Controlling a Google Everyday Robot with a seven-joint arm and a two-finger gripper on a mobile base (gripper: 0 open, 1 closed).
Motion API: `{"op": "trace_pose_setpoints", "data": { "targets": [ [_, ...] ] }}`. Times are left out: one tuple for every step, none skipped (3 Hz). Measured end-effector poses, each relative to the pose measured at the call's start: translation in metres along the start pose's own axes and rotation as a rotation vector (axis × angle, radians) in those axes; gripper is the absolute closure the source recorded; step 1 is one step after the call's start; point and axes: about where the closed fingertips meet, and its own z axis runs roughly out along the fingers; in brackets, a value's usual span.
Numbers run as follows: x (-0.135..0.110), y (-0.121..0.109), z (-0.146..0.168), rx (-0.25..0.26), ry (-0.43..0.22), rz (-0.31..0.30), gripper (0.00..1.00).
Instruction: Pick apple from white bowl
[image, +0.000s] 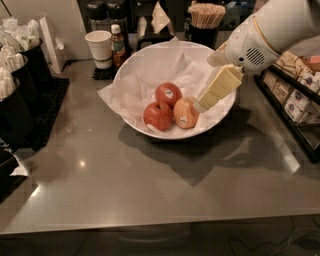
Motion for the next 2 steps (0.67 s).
{"op": "trace_pose_setpoints", "data": {
  "targets": [
    [0.002, 0.002, 0.000, 0.010, -0.017, 0.014, 0.22],
    [-0.002, -0.001, 0.021, -0.032, -0.063, 0.029, 0.16]
  ]
}}
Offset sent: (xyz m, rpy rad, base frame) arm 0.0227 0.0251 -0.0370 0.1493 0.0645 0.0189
